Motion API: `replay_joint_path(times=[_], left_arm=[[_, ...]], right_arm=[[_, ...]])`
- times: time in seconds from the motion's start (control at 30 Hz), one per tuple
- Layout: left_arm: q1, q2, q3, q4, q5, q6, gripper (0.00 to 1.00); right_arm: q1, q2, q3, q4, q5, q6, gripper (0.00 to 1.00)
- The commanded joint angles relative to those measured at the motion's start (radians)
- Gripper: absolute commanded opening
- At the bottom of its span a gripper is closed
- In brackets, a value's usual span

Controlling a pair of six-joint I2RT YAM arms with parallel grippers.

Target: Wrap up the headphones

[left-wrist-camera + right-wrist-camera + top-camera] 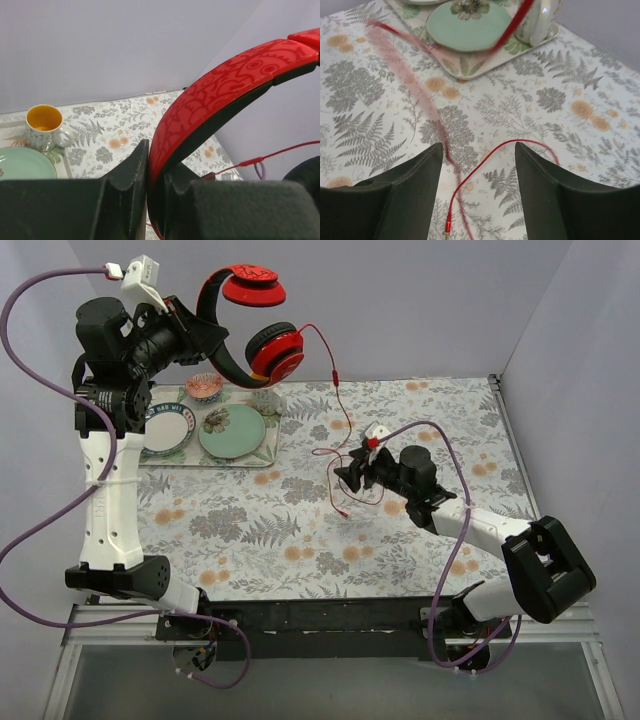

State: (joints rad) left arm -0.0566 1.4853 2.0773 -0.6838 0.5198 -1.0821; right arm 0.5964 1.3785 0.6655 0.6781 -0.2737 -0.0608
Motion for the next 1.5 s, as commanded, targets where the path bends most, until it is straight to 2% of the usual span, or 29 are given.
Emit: replay_joint_path(times=[0.0, 0.07, 0.3, 0.47, 0.67, 0.73, 1.07, 1.1, 1.2, 1.23, 1.3, 1.33, 1.37, 1.4, 1.47], left_arm=[[-0.003, -0.014, 0.018, 0.052, 0.002, -0.042, 0.0], [-0.002, -0.016, 0.006, 0.073, 0.003, -0.062, 0.0], [-0.002, -0.01, 0.012, 0.101, -0.007, -0.062, 0.0], [-0.002, -0.028, -0.049, 0.102, -0.056, -0.021, 0.0], [-0.003, -0.056, -0.126, 0.119, -0.075, -0.006, 0.0], [-0.002, -0.057, -0.128, 0.119, -0.07, -0.009, 0.0], [-0.003, -0.059, -0.095, 0.122, -0.07, -0.029, 0.0], [-0.003, -0.059, -0.091, 0.124, -0.067, -0.035, 0.0], [-0.003, -0.054, -0.086, 0.125, -0.053, -0.045, 0.0], [-0.002, -0.053, -0.089, 0.125, -0.053, -0.05, 0.0], [-0.002, -0.048, -0.1, 0.135, -0.063, -0.055, 0.0], [-0.002, -0.043, -0.109, 0.139, -0.072, -0.056, 0.0], [-0.002, -0.037, -0.123, 0.142, -0.09, -0.058, 0.0], [-0.003, -0.033, -0.134, 0.147, -0.096, -0.059, 0.0], [-0.003, -0.008, -0.172, 0.162, -0.121, -0.067, 0.0]], right_arm=[[-0.003, -0.022, -0.009, -0.011, -0.084, -0.016, 0.66], [-0.003, -0.001, 0.002, -0.021, -0.099, -0.031, 0.71], [-0.003, 0.071, 0.034, -0.031, -0.085, -0.027, 0.75], [-0.001, -0.01, 0.069, -0.115, -0.009, -0.056, 0.85], [0.061, -0.096, 0.144, -0.094, 0.005, -0.083, 0.93], [0.085, -0.053, 0.184, -0.097, 0.001, -0.097, 0.96], [0.144, 0.25, 0.463, -0.201, 0.001, -0.033, 0.96], [0.146, 0.267, 0.482, -0.212, -0.001, -0.037, 0.95], [0.146, 0.317, 0.491, -0.242, 0.025, -0.034, 0.69], [0.148, 0.32, 0.479, -0.247, 0.027, -0.033, 0.47], [0.148, 0.315, 0.468, -0.276, 0.031, -0.019, 0.28], [0.151, 0.31, 0.47, -0.299, 0.042, -0.014, 0.1], [0.164, 0.306, 0.474, -0.325, 0.056, -0.011, 0.04], [0.178, 0.306, 0.48, -0.406, 0.076, -0.011, 0.01], [0.23, 0.307, 0.525, -0.506, 0.149, -0.039, 0.01]])
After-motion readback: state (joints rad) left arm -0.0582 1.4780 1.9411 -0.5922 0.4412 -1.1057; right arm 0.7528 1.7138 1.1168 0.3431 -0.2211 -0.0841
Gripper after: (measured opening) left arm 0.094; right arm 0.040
